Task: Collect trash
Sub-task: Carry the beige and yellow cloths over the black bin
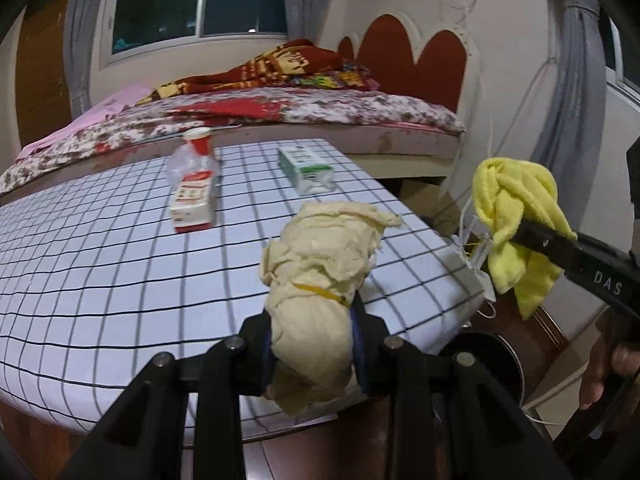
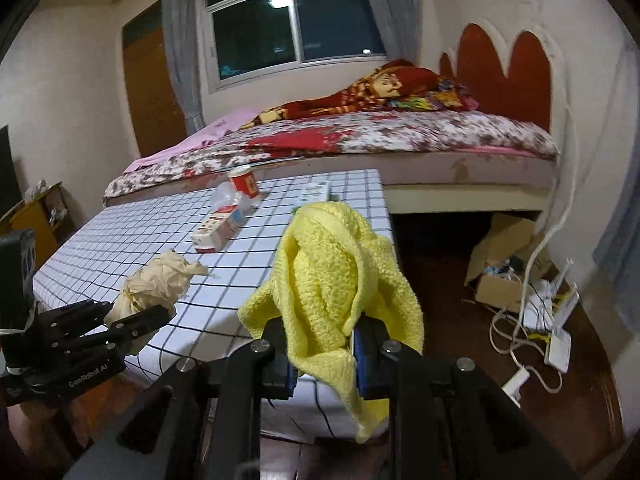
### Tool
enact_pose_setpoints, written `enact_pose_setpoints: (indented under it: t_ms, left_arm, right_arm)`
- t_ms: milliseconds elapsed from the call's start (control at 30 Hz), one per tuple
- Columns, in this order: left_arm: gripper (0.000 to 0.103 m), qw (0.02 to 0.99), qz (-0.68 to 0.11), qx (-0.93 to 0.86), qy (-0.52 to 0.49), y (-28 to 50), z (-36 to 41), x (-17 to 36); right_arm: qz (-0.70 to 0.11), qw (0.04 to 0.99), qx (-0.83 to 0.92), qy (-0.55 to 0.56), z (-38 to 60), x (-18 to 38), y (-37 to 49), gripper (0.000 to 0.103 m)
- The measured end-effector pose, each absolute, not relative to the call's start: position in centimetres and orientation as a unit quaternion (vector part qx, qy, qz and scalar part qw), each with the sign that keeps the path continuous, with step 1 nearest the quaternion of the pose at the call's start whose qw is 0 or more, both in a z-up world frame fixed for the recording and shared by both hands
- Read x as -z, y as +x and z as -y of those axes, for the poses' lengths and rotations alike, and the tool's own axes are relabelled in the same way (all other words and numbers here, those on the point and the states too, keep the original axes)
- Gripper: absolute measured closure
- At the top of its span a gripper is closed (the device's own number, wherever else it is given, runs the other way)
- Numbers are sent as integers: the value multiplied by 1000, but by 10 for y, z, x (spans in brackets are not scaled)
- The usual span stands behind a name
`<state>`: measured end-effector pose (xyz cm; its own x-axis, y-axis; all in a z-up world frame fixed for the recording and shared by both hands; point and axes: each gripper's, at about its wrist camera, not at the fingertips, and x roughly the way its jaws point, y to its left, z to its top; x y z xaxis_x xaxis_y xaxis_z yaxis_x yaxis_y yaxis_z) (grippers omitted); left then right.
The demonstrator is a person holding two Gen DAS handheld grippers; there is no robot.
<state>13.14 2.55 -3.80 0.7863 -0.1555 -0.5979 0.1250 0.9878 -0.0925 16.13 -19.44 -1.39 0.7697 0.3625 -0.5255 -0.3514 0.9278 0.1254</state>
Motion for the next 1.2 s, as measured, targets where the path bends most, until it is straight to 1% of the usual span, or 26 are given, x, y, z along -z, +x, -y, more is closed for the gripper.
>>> enact_pose_setpoints:
  t_ms: [467, 767, 1200]
  left_arm:
    - [71, 939, -321, 122, 9, 123, 34, 39]
    - [71, 934, -324, 152, 23, 120, 70, 40]
    - [71, 919, -342, 191, 42, 120, 116, 55]
  right_arm:
    - [-295, 944, -145, 21, 252, 35, 127, 81]
    - [-296, 948, -114, 35, 284, 38, 119, 81]
    - [-312, 946, -77, 48, 324, 53, 107, 81]
